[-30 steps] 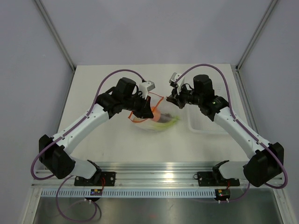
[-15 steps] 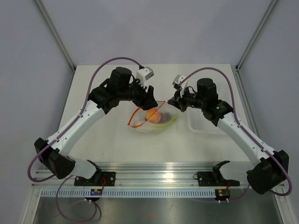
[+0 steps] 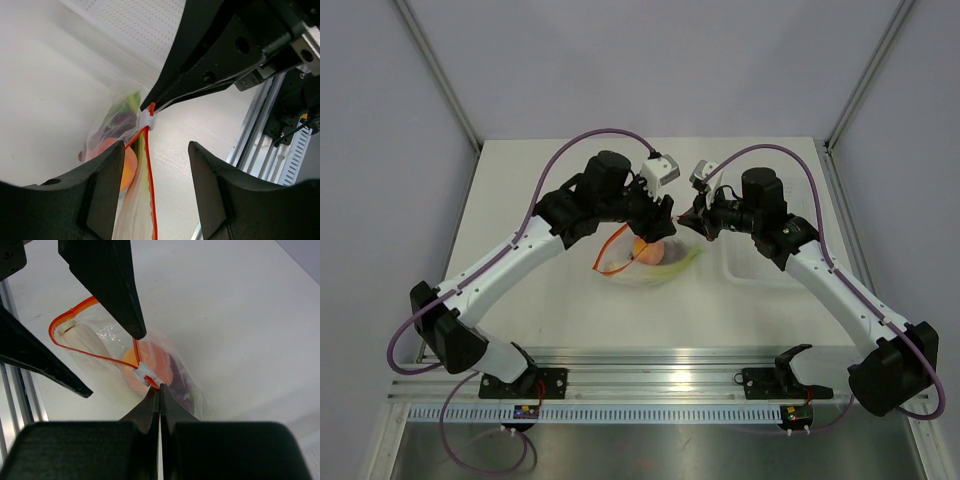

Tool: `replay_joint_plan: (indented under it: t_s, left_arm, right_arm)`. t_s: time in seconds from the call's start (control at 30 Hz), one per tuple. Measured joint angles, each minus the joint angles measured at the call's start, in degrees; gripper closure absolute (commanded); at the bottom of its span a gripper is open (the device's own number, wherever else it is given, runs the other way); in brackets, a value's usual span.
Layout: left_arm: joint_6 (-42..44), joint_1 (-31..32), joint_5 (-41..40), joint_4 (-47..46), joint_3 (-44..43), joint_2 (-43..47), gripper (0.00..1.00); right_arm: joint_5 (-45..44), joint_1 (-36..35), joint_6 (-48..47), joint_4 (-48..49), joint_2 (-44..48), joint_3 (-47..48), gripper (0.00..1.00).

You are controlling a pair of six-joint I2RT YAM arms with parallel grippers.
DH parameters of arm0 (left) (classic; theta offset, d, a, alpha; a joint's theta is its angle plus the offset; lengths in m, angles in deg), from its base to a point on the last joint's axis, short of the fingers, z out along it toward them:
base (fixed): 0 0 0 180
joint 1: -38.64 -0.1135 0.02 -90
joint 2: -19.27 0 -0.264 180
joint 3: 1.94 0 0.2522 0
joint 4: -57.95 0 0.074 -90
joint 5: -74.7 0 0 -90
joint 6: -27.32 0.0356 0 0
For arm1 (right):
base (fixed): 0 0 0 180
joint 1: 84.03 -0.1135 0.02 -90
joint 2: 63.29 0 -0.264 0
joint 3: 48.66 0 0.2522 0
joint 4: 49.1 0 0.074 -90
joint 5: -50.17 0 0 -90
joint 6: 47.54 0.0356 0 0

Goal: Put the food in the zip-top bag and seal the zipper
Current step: Zip the zipper food storage bag at the center of the board.

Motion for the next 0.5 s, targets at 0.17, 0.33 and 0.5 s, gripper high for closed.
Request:
replay_joint_plan:
  t_s: [0.17, 0.33, 0.5]
  left_arm:
    - [0.98, 0.5, -2.82, -1.75, 0.02, -0.31, 0.48]
    - [1.31, 0.74, -4.39, -4.15, 0.48, -0.31, 0.51]
    - [1.33, 1.07, -4.79, -5.44, 1.51, -0.39, 0.53]
  right_arm:
    - [0.2, 0.0, 0.22, -0.02, 0.0, 0.0, 1.0]
    - [0.76, 0.0, 0.42, -0.02, -0.02, 0.0, 1.0]
    - [1.75, 0.0, 0.87, 0.02, -0.07, 0.0, 1.0]
